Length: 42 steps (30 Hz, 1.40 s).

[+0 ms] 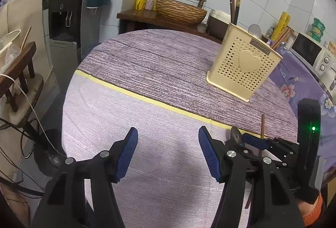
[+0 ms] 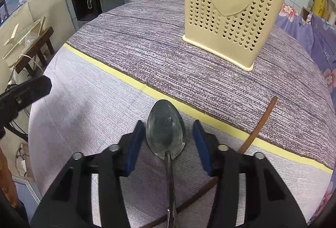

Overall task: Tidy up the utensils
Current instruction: 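Grasp a metal spoon with the right tool while the left tool moves to a brown chopstick, then grasp and lift the brown chopstick with the left tool while the right tool lifts the spoon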

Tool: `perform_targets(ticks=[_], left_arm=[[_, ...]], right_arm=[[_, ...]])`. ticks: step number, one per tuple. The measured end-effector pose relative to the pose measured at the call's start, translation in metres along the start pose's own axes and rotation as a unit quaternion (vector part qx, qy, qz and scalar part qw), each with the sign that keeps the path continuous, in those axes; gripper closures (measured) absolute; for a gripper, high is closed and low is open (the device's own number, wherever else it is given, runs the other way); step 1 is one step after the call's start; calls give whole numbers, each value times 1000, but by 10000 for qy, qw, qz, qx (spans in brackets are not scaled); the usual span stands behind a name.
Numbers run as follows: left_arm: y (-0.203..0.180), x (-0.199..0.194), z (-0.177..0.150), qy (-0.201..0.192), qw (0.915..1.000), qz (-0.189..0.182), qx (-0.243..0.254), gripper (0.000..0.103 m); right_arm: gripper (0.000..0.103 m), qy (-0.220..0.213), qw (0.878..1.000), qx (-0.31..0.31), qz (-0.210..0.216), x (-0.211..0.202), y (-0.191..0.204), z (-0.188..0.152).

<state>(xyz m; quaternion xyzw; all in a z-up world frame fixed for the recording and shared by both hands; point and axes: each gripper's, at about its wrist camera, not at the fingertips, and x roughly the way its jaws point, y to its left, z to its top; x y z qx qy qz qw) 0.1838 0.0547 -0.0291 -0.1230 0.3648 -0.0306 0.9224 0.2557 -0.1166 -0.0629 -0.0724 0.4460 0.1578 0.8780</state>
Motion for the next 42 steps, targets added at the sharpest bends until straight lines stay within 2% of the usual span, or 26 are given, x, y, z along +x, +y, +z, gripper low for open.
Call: perform_targets(ticks=[5, 7, 11, 15, 19, 21, 26, 33, 35, 39, 42], left_arm=[[-12, 7, -3, 96, 9998, -86, 149, 43], [-21, 12, -3, 197, 9993, -174, 270, 43], [-48, 22, -3, 361, 9966, -364, 648, 43], [-86, 38, -6, 668, 9882, -695, 1193, 43], [-131, 56, -12, 903, 9744, -831, 1882, 43], [-151, 67, -15, 1021, 9662, -899, 2189, 44], [-182, 93, -18, 1290, 9549, -882, 2524, 52], [-208, 123, -9, 1242, 9507, -582, 2782, 63], [-214, 128, -5, 1199, 9491, -585, 2854, 67], [-222, 141, 7, 1258, 9499, -578, 2803, 69], [-230, 147, 11, 1242, 9473, -485, 2914, 91]], right_arm=[[65, -156, 9991, 343, 170, -14, -20, 0], [65, -293, 9984, 490, -39, -30, -36, 0], [65, -423, 9898, 1179, -685, -55, -96, -16], [65, -188, 9764, 1924, -959, -53, -155, -38], [65, -61, 9686, 2197, -1161, -48, -182, -53], [65, -54, 9688, 2176, -1183, -46, -186, -53], [65, -27, 9696, 2139, -1188, -44, -183, -52], [65, -24, 9698, 2152, -1151, -44, -186, -53], [64, -21, 9699, 2157, -1134, -43, -187, -53], [64, -13, 9696, 2172, -1130, -43, -186, -52], [64, -15, 9694, 2181, -1129, -43, -186, -52]])
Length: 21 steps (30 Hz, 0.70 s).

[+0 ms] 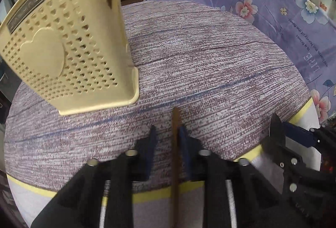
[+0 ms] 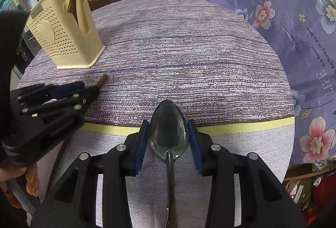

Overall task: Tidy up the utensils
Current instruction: 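Grasp and lift the brown chopstick with the left tool while the right tool lifts the spoon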

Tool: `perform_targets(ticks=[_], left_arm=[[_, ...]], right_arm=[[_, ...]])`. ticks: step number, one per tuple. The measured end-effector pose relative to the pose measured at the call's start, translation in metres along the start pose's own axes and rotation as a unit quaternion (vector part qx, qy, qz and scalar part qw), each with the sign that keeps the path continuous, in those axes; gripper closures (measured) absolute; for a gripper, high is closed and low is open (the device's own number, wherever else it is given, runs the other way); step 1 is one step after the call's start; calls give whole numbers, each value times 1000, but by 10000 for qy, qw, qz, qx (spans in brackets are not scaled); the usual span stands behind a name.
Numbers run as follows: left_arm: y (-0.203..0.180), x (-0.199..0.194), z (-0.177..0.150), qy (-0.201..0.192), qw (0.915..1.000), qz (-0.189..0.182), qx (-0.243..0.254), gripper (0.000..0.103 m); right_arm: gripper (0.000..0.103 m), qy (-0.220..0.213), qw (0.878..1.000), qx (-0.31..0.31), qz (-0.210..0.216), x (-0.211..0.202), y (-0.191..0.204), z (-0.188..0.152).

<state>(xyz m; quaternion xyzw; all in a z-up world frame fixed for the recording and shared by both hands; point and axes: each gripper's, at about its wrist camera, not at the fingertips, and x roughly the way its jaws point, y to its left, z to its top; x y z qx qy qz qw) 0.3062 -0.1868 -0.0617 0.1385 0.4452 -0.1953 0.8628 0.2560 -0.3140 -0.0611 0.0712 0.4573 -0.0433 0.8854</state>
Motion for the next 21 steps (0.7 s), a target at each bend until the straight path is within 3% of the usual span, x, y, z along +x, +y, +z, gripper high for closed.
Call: perform_targets(ticks=[4, 10, 14, 18, 21], left_arm=[[0, -2, 3, -2, 9999, 119, -30, 95], [29, -60, -3, -638, 9967, -29, -504, 95], [57, -124, -6, -1334, 9865, -190, -928, 95], [78, -183, -11, -2014, 9736, -84, -1074, 95], [87, -207, -15, -2274, 9674, -25, -1115, 95]], right_arm=[[65, 14, 10000, 23, 53, 0, 0, 2], [65, -219, 9984, 149, 490, -18, 0, 6], [65, -490, 9953, 117, 825, -46, 11, 11], [65, -850, 9906, -41, 1068, -84, 25, 18], [65, -1018, 9872, -150, 1218, -105, 33, 23]])
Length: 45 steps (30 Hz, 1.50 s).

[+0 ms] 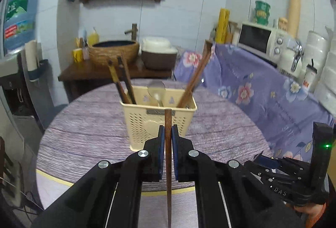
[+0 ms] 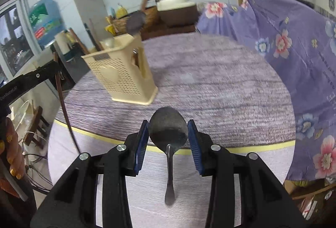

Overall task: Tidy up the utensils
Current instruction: 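Grasp and lift the brown chopstick with the left tool while the right tool lifts the spoon, then lower the metal spoon and brown chopstick into the holder and open both tools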

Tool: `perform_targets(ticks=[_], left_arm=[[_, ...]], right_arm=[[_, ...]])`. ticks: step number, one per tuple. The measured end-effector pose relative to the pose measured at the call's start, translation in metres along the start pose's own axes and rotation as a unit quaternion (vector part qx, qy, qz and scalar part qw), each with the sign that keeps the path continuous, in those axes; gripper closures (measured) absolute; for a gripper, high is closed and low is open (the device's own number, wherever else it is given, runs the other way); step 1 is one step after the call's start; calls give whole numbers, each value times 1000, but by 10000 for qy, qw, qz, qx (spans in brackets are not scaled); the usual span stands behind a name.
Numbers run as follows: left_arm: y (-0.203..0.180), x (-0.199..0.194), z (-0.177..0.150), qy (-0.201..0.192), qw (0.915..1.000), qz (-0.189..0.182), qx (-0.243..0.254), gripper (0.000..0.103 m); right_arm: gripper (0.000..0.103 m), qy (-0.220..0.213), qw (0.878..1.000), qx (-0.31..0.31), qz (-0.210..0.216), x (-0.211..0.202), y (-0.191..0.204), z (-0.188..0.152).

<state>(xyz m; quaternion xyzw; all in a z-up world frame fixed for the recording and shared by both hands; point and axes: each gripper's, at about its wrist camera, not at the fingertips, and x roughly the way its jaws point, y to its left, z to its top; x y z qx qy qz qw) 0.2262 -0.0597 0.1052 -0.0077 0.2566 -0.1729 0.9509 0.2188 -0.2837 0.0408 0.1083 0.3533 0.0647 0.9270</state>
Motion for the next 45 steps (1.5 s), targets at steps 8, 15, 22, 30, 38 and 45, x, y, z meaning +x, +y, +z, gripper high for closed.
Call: perform_targets(ticks=[8, 15, 22, 30, 38, 45], left_arm=[[16, -9, 1, -244, 9995, 118, -150, 95], [20, -24, 18, -410, 9991, 67, -123, 95], [21, -47, 90, -1061, 9940, 25, -278, 95], [24, -17, 156, -1638, 9841, 457, -511, 95], [29, 45, 109, -1135, 9906, 649, -408, 95], [42, 75, 72, -675, 9946, 629, -483, 95]], right_arm=[[65, -140, 9991, -351, 188, -9, 28, 8], [65, -264, 9966, -661, 415, -15, 45, 25], [65, -1288, 9841, -1085, 566, -48, 83, 101], [65, -2011, 9688, -1409, 347, -24, 120, 169], [65, -1582, 9769, -1432, 117, 52, 111, 140], [65, -1247, 9815, -1451, 22, 83, 102, 118]])
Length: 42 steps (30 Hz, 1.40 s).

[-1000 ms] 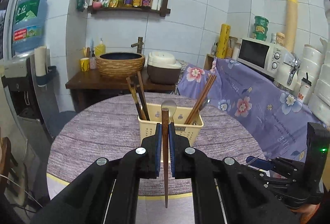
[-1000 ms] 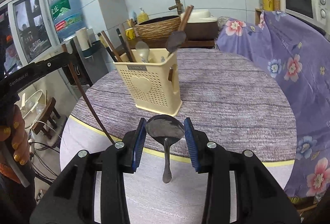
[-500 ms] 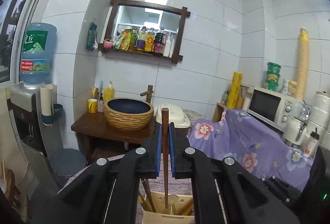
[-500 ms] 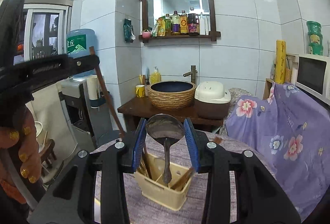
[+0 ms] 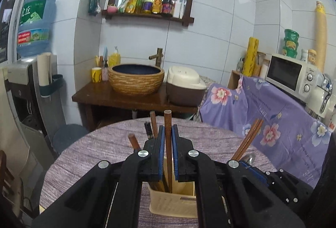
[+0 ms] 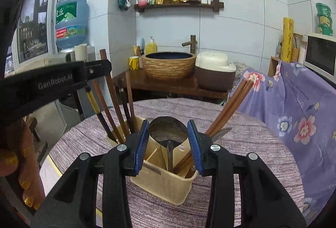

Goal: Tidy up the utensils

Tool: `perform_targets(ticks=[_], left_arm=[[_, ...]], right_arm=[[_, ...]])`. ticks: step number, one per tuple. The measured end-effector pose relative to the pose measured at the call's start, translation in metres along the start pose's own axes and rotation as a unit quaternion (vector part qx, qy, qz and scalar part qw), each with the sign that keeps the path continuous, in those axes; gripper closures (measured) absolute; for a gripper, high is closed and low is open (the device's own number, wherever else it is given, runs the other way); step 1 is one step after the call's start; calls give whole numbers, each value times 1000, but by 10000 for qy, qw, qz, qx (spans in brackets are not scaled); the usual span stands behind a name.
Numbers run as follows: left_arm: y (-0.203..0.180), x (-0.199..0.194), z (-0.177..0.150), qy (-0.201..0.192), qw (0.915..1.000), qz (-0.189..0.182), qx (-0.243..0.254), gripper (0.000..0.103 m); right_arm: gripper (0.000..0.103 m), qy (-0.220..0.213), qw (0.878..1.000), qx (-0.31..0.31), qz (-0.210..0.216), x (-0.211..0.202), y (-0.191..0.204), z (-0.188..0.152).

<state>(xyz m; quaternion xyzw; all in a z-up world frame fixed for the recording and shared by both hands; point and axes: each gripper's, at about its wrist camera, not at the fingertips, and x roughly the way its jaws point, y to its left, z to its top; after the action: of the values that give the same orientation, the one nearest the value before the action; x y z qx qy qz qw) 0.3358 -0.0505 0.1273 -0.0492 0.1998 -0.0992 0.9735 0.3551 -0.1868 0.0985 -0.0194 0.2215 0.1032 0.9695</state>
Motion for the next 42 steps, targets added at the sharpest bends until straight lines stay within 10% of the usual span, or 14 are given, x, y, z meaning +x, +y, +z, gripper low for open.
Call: perform_targets(ticks=[15, 18, 24, 29, 42], left_arm=[[-6, -20, -3, -140, 9989, 12, 450, 94], [-5, -39, -3, -316, 9981, 3, 530, 89], [1, -89, -16, -691, 9958, 118, 595, 40], [5, -130, -48, -772, 9943, 303, 672, 5], [24, -227, -218, -711, 9890, 1267, 294, 5]], right_arm=[[63, -40, 9991, -365, -216, 1, 15, -23], [47, -177, 9984, -463, -270, -14, 16, -27], [34, -344, 9977, -467, -344, -67, 11, -47], [16, -499, 9963, -370, -594, -122, 7, -80], [6, -733, 9961, -19, -496, -254, 33, -219]])
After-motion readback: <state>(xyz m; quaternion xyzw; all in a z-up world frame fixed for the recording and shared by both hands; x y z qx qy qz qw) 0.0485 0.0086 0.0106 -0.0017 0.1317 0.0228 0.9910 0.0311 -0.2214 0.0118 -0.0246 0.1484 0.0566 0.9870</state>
